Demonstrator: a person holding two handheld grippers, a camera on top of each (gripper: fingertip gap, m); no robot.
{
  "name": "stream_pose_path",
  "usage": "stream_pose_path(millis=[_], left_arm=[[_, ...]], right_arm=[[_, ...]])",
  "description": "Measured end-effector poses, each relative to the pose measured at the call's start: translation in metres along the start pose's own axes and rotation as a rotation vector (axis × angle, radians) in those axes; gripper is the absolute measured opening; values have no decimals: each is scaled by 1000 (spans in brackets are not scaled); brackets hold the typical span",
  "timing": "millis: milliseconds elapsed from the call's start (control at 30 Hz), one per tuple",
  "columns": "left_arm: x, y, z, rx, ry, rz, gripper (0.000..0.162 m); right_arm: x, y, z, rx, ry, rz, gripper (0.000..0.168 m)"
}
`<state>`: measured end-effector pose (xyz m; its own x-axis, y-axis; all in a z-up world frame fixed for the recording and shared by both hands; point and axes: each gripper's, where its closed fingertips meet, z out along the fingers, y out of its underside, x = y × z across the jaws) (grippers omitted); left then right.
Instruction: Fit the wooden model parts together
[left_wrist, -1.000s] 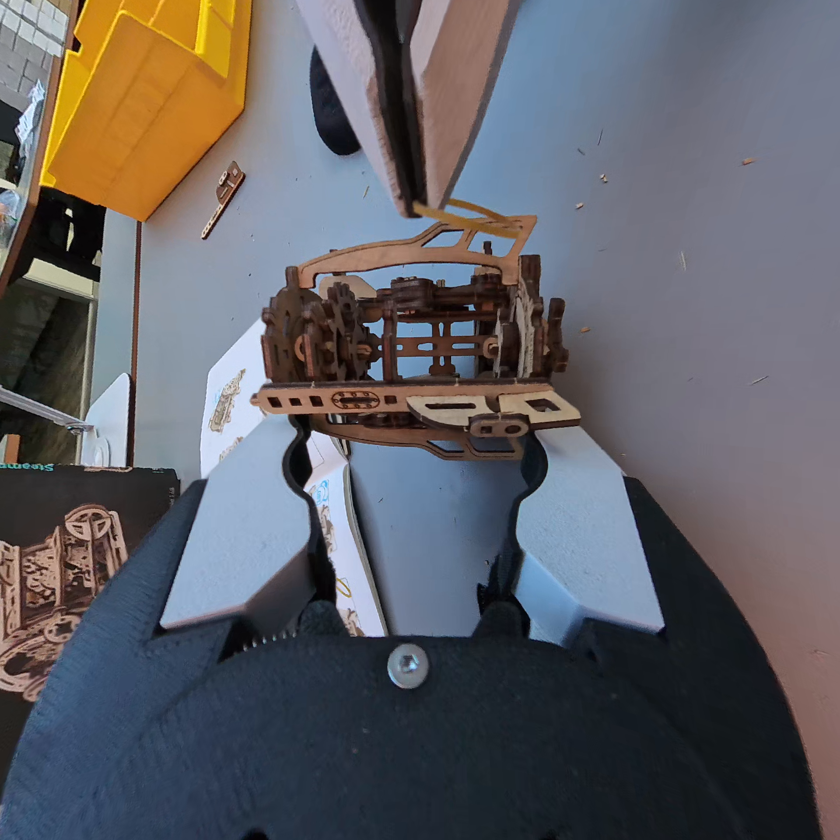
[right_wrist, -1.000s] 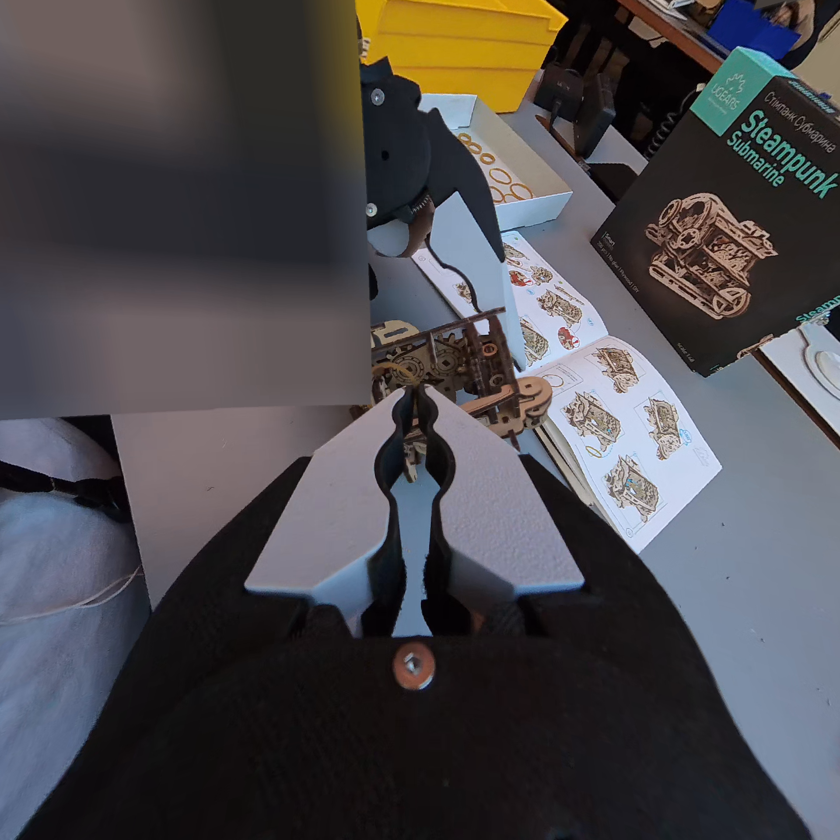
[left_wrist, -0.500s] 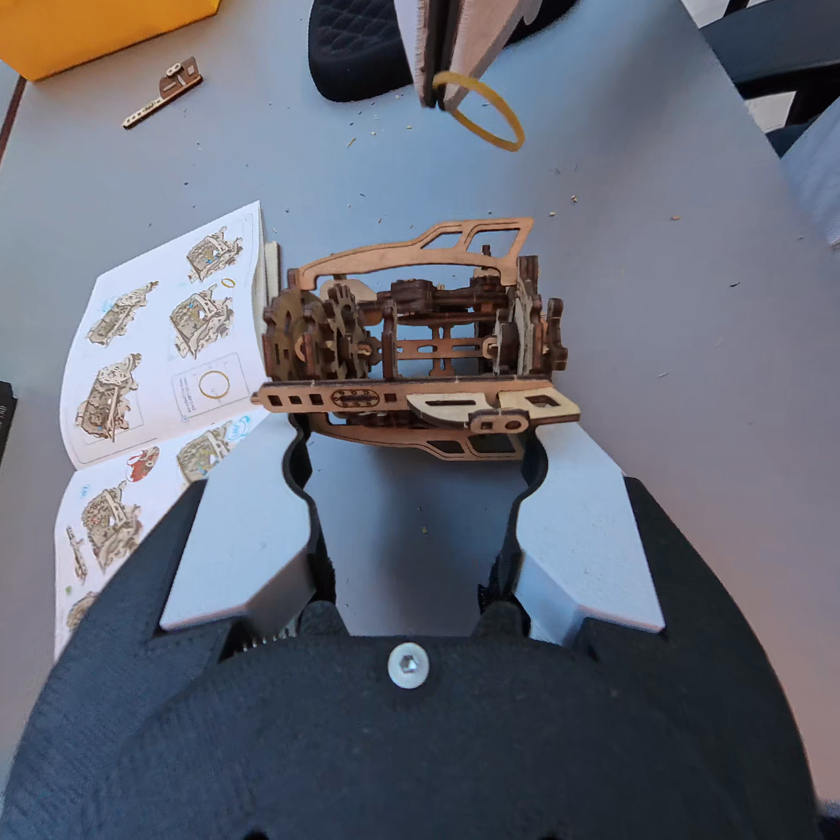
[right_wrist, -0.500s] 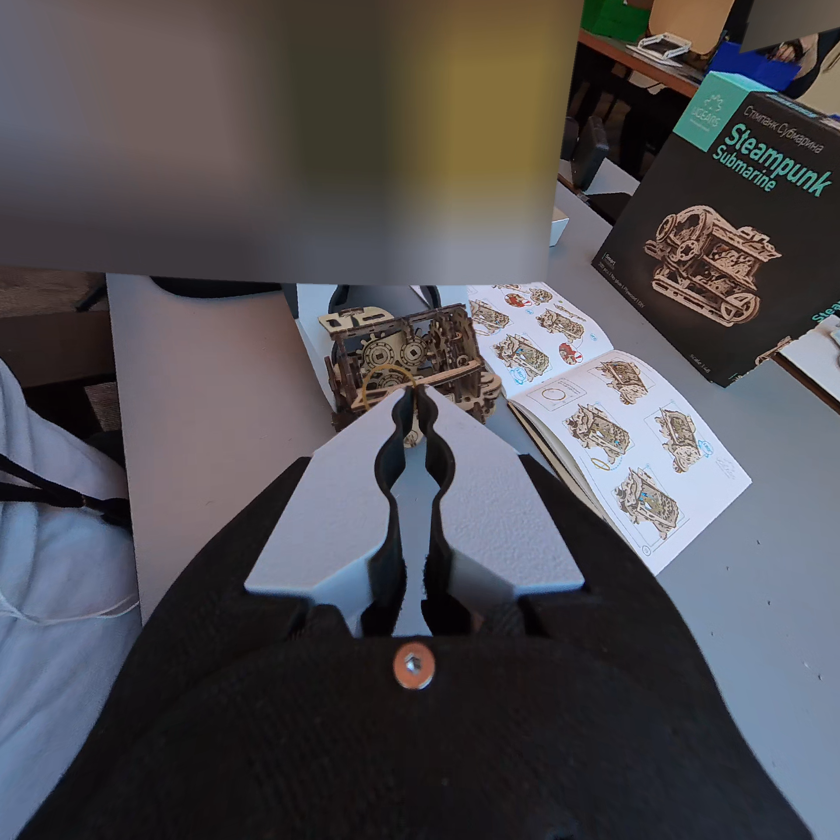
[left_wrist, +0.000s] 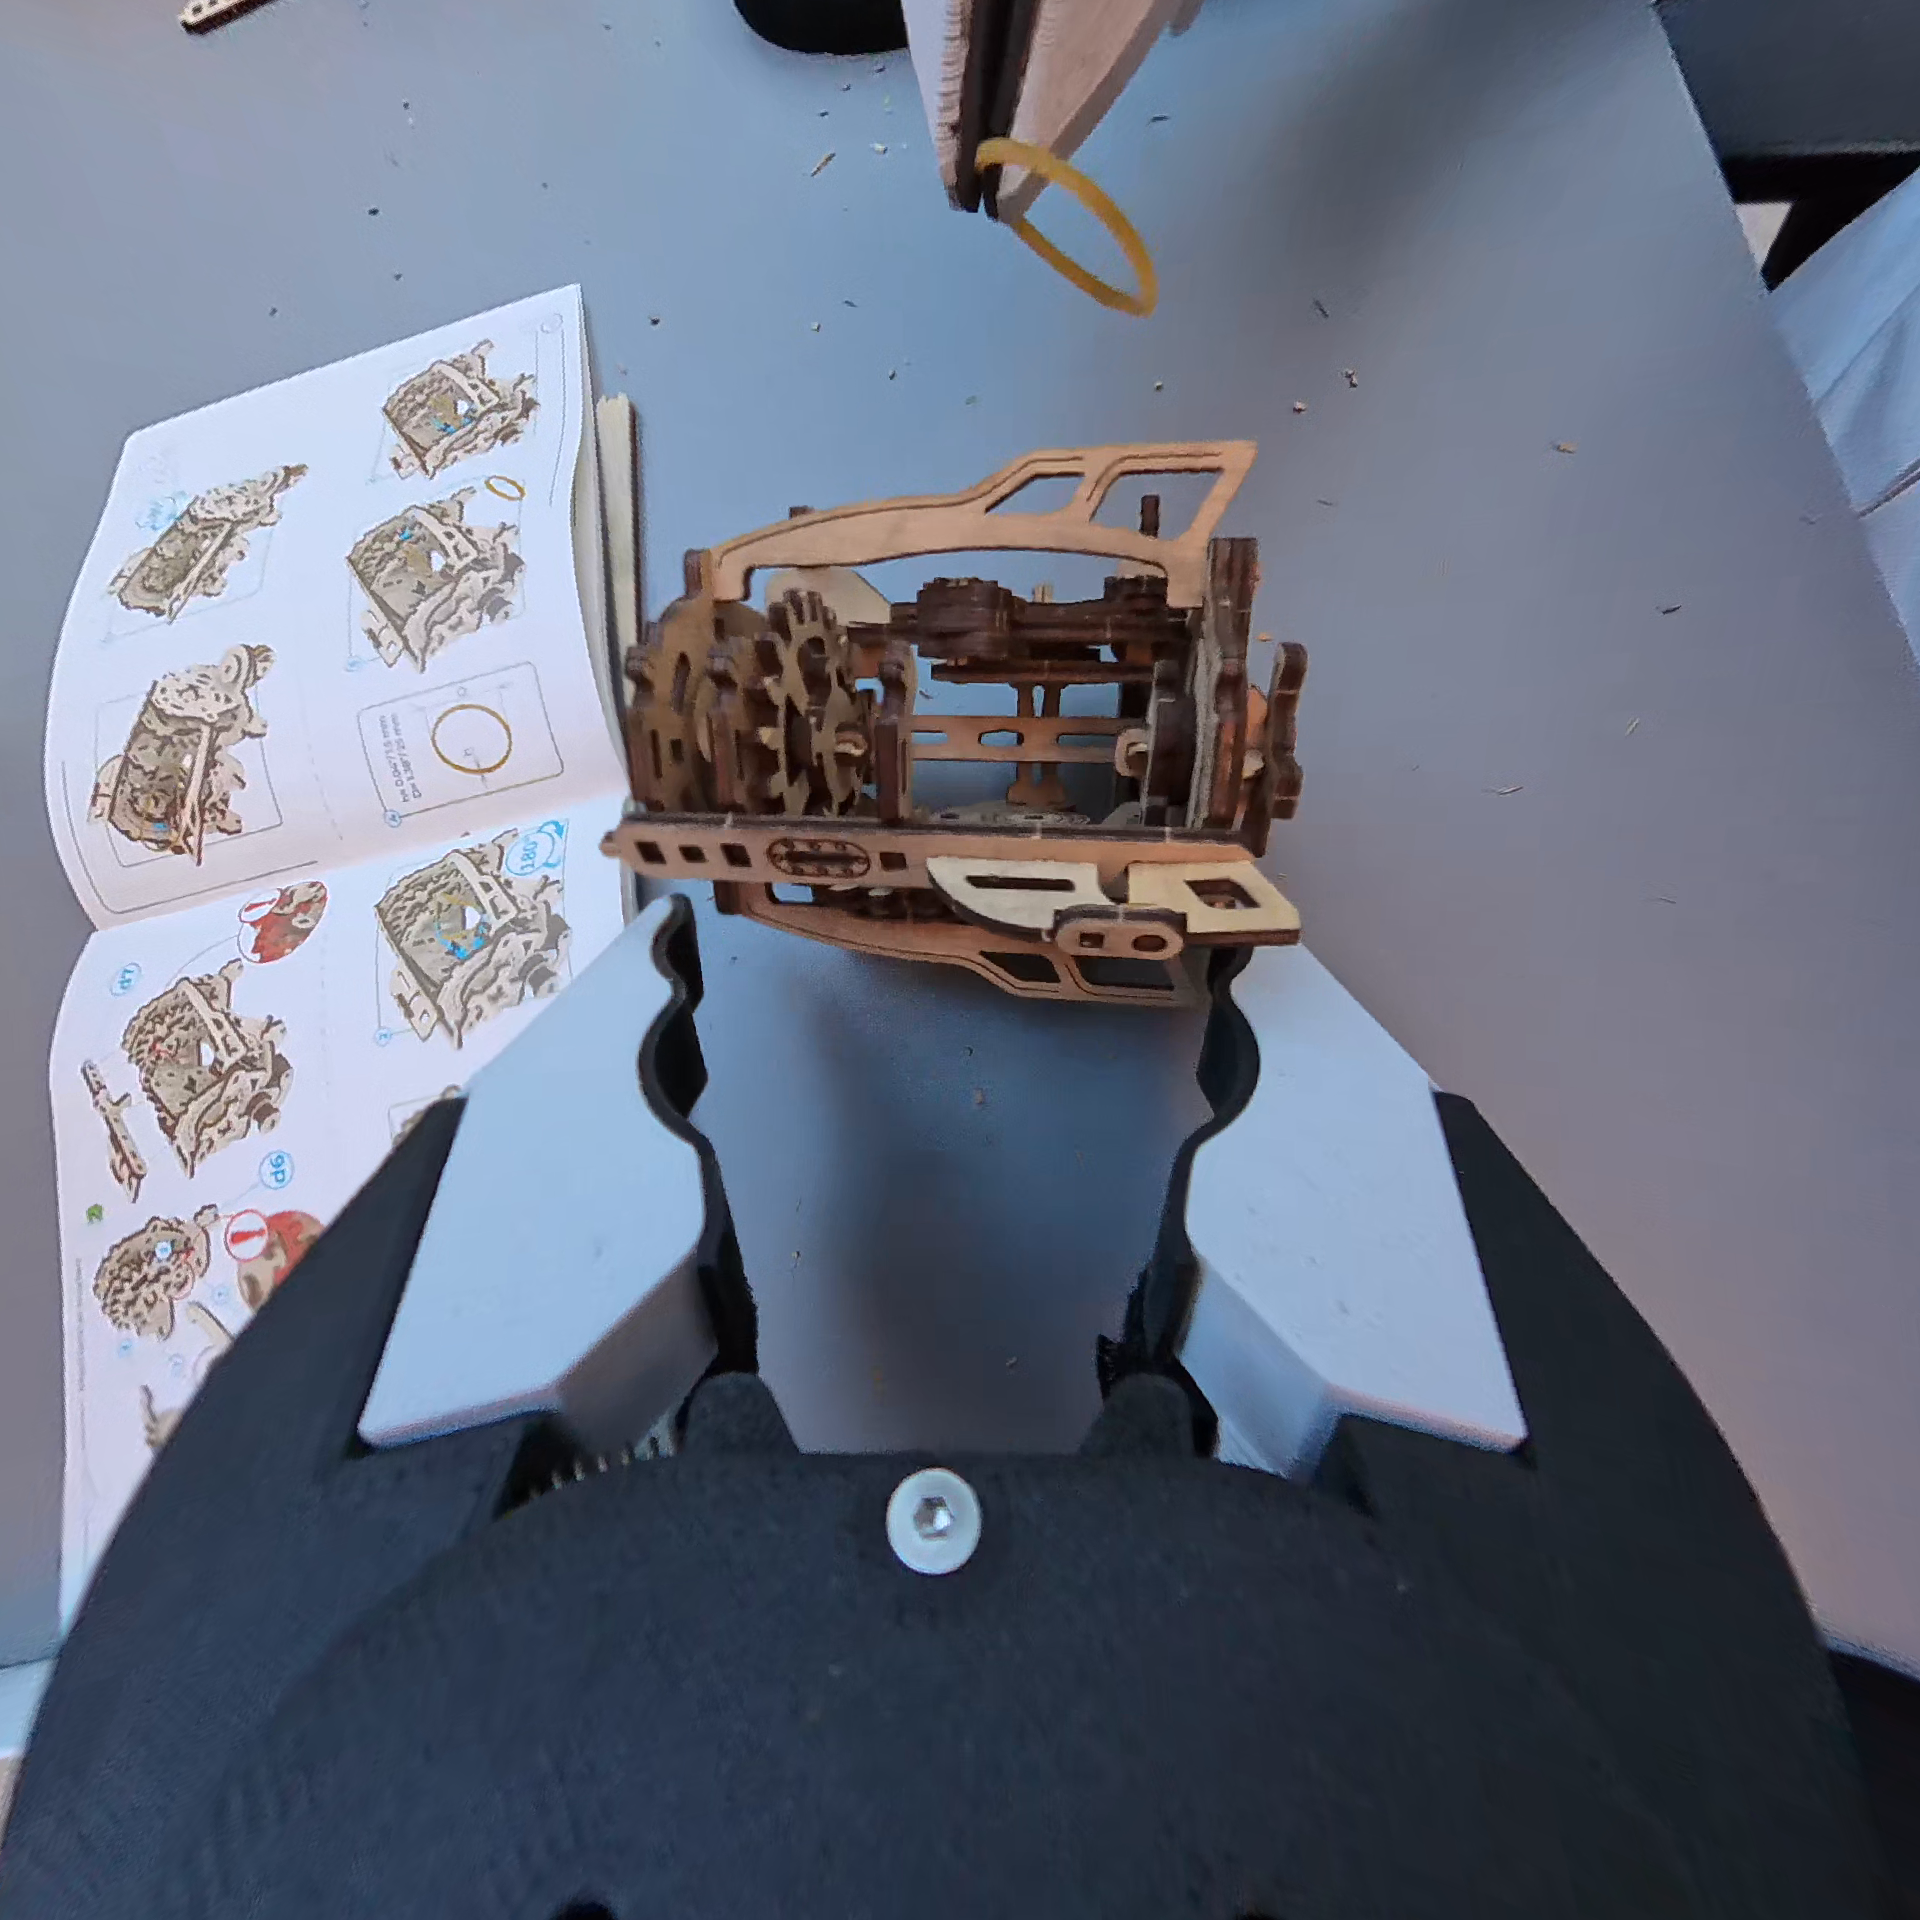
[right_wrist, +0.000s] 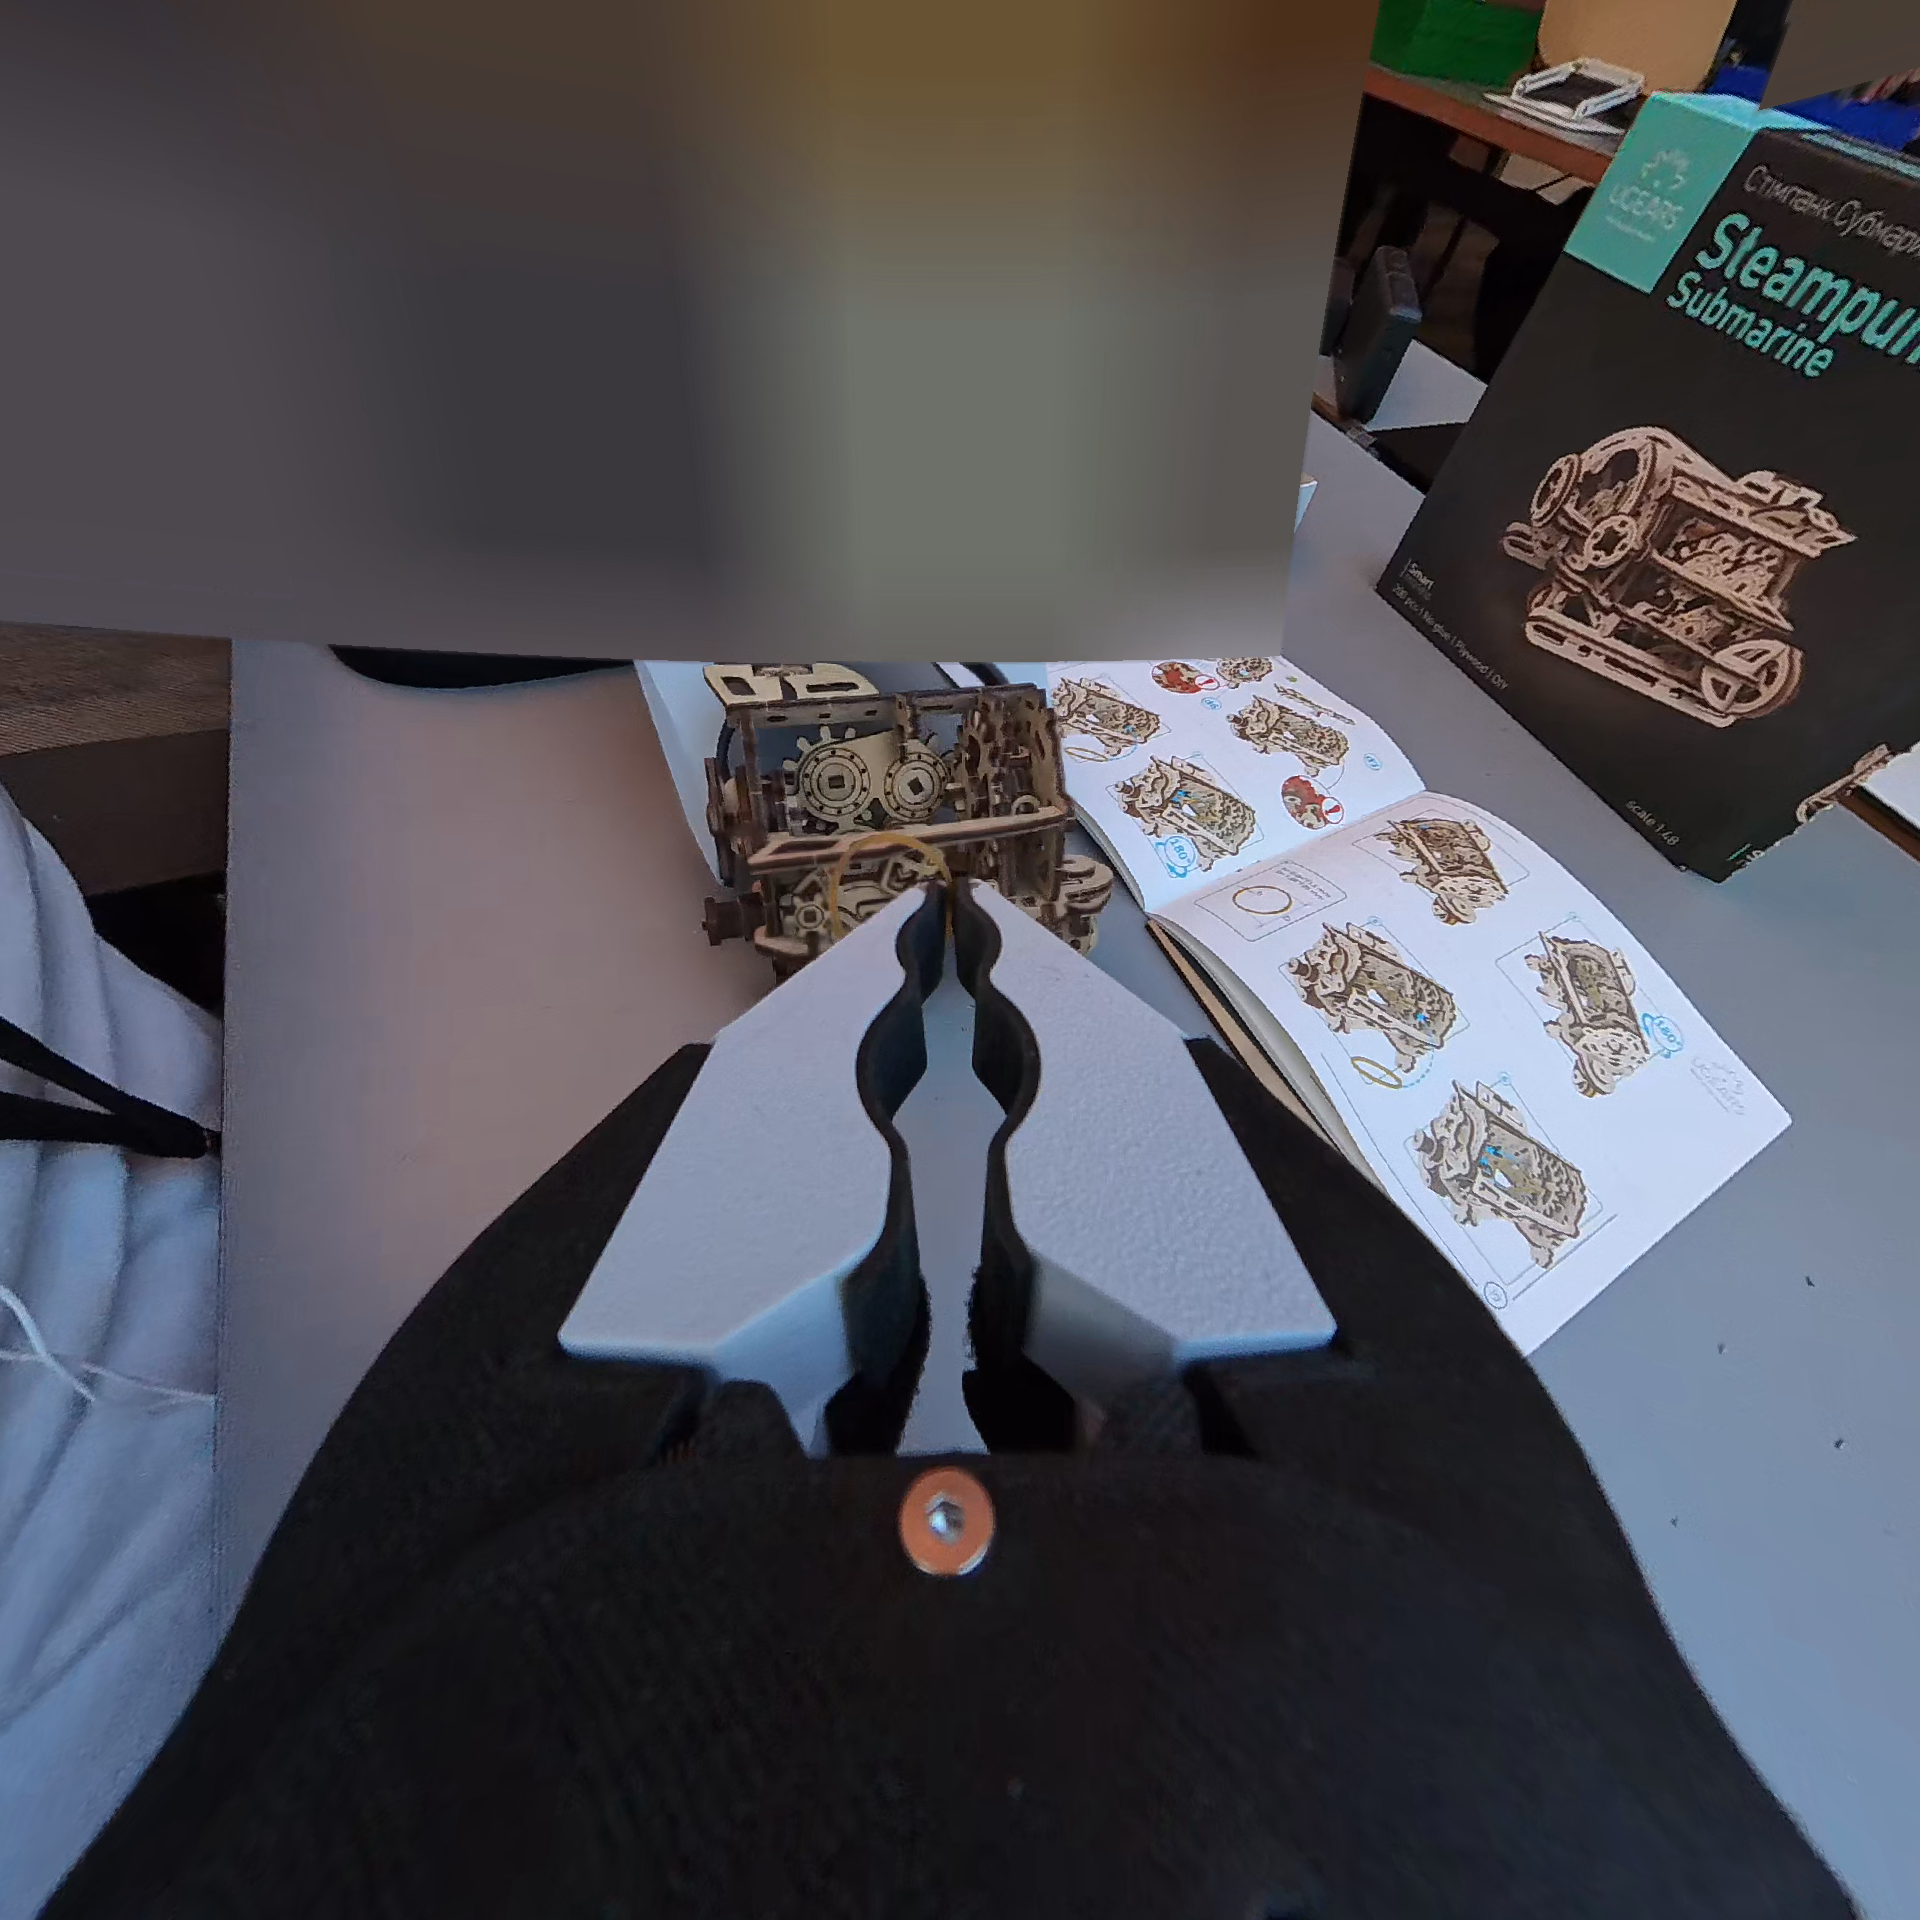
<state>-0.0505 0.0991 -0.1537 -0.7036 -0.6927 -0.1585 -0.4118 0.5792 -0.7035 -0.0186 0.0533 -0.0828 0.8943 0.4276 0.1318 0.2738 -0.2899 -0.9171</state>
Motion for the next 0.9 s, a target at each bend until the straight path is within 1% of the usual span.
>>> stream_pose_path(millis=[33,167,267,333,400,500,567,700,767,900], left_arm=[[-1,1,-2,1,1,-20,99],[-4,6,-10,17,-8,-100,100],[-4,10,-17,16,-31,-162,101],[-3,13,-22,10,-53,-199,102],[-1,16,-26,-1,-86,-221,102],[1,14,-32,3,-137,-262,102],[1,9,-35,26,-165,-294,101],[3,3,-37,55,-220,-339,98],[3,3,-39,69,-246,-356,96],[4,1,-43,101,-281,-400,89]], right_arm=[[1,0,0,3,-4,5,0],[10,0,-2,21,-18,38,0],[22,-2,-6,20,-31,105,0],[38,-1,-9,-21,-14,144,0],[62,-1,-12,-91,46,163,0],[103,-2,-19,-236,180,152,0],[123,4,-23,-380,249,135,1],[135,19,-23,-691,280,117,0],[136,19,-23,-808,308,46,0],[118,16,-23,-999,290,-45,1]])
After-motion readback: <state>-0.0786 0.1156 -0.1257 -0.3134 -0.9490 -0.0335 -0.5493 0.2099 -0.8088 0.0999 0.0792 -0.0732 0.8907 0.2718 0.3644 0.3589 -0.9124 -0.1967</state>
